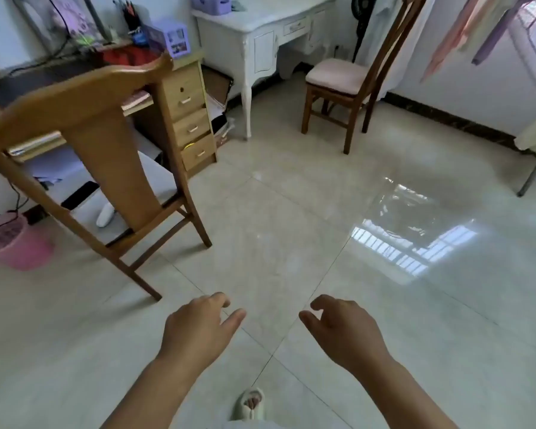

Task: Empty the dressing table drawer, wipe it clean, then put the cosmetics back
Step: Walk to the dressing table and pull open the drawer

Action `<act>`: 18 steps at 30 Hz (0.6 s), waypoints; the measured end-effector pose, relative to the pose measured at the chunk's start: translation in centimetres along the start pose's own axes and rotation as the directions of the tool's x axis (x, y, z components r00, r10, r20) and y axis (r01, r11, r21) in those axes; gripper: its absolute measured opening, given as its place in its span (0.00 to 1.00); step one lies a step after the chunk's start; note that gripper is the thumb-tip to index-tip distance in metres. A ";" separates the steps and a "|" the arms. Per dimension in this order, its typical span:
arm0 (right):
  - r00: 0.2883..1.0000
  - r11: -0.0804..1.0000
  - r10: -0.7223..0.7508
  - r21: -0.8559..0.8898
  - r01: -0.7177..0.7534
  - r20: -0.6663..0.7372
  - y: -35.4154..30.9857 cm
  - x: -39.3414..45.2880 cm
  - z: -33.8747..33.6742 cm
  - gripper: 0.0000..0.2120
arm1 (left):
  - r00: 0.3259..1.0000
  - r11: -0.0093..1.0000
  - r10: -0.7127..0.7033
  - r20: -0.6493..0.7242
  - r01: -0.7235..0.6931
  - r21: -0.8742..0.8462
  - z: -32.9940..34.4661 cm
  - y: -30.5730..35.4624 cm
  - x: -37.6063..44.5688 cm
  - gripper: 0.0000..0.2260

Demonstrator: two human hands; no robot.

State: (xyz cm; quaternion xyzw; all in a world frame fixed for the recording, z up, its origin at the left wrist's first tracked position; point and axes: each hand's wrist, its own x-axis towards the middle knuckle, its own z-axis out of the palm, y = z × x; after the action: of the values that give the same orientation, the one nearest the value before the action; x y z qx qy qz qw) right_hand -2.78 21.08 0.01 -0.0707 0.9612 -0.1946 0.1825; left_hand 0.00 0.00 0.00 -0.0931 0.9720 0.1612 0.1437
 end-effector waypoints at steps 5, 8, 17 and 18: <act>0.994 0.992 0.093 0.090 -0.089 -0.051 1.6 10.3 -3.7 0.19 | 0.997 0.997 0.077 0.004 -0.077 -0.008 -2.8 2.0 12.9 0.21; 0.978 0.974 0.191 0.136 -0.179 -0.085 4.3 16.3 -6.2 0.17 | 0.993 0.994 0.113 0.024 -0.112 -0.016 -3.6 4.9 20.6 0.22; 0.936 0.928 0.349 0.156 -0.339 -0.042 14.3 37.7 -16.0 0.19 | 0.989 0.994 0.071 0.131 -0.081 0.069 -7.5 14.3 44.1 0.23; 0.939 0.930 0.341 0.158 -0.332 -0.035 14.7 40.5 -17.7 0.19 | 0.991 0.996 0.061 0.123 -0.069 0.061 -8.7 15.4 46.7 0.22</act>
State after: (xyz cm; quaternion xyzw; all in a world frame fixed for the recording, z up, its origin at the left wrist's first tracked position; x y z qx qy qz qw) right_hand -47.80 32.30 -3.75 0.1152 0.9469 -0.2339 0.1882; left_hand -49.66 5.12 -2.16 -0.0466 0.9688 0.1391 0.1997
